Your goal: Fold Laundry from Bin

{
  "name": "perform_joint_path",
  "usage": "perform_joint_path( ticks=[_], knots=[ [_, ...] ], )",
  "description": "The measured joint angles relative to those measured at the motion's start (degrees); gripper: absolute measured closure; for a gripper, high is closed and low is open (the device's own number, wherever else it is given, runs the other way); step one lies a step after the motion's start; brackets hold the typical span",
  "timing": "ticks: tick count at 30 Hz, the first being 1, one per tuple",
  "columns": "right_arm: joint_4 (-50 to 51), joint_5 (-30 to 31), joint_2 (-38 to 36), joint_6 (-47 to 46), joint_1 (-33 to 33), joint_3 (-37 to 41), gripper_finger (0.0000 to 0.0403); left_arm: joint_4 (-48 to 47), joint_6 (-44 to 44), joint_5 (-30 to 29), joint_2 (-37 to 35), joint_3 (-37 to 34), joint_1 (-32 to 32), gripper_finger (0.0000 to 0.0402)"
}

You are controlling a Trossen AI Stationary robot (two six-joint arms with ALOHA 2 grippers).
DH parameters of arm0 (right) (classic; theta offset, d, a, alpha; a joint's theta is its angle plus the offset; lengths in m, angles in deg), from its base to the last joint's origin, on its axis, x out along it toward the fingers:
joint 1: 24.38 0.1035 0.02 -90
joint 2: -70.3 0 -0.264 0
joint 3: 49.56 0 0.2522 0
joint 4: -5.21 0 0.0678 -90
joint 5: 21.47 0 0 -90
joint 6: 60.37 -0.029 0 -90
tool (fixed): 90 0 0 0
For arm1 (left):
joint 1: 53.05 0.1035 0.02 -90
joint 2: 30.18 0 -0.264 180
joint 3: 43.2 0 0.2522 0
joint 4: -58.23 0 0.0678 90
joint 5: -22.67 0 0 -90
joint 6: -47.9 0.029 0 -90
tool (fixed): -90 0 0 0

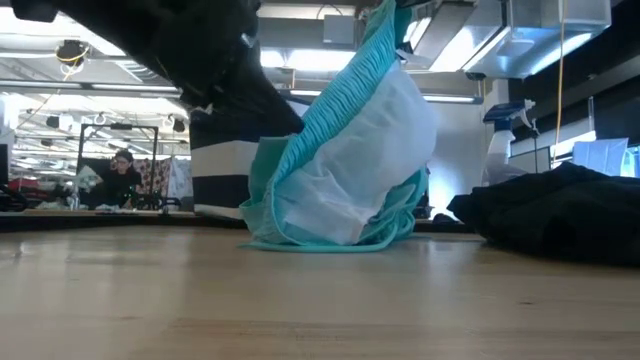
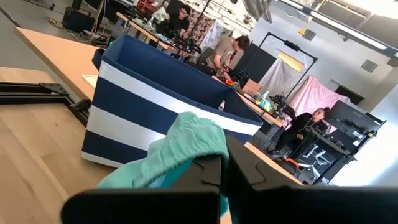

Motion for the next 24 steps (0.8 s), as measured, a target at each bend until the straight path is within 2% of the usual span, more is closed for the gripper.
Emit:
perform_joint_path(
  ticks=[7, 15, 20, 24],
  knots=[
    [1.5, -0.1, 0.0, -1.3, 0.0, 0.0, 0.0402, -6.2, -9.7, 4.5, 0.0, 0.0, 3.9, 0.0197],
    [3.7, -0.5, 0.0, -2.6, 0.0, 0.0, 0.0402, -8.7, -11.1, 6.2, 0.0, 0.0, 6.4, 0.0211],
    [3.9, -0.5, 0.0, -2.6, 0.0, 0.0, 0.0402, -15.8, -13.1, 4.9, 0.0, 0.0, 7.9, 0.0261],
    [4.3, -0.5, 0.0, -2.5, 0.0, 0.0, 0.0402, -19.8, -13.0, 4.6, 0.0, 0.0, 9.1, 0.0335]
  ],
)
